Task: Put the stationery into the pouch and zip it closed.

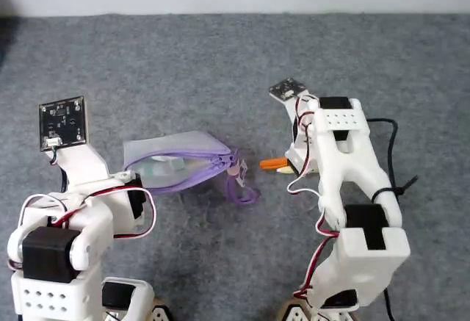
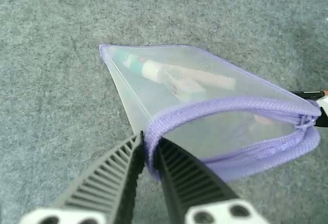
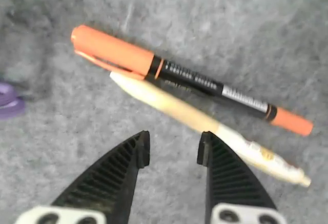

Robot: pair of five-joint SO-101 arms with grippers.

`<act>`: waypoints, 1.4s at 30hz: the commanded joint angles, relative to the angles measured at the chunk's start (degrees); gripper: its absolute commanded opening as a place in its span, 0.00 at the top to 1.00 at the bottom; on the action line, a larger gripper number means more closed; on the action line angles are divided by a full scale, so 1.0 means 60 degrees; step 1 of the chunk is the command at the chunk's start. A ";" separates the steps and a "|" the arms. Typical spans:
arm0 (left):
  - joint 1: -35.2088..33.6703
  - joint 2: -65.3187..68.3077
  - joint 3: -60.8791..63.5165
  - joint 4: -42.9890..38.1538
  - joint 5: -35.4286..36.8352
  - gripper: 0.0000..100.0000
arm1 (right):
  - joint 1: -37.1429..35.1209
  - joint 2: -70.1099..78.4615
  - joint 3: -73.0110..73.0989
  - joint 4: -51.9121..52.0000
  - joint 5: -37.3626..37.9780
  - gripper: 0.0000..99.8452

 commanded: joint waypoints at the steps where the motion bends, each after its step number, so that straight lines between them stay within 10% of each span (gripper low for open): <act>1: 0.0015 0.0117 -0.0051 0.0015 0.0117 0.99 | 0.0081 0.0110 -0.0425 -0.0447 0.0205 0.85; 33: 0.0015 0.0132 -0.0051 0.0015 0.0117 0.99 | -0.0154 0.1165 -0.0440 -0.1062 0.0542 0.99; 42: 0.0015 0.0132 -0.0051 0.0015 0.0117 0.99 | -0.0183 0.0886 -0.0396 -0.0886 0.0586 0.77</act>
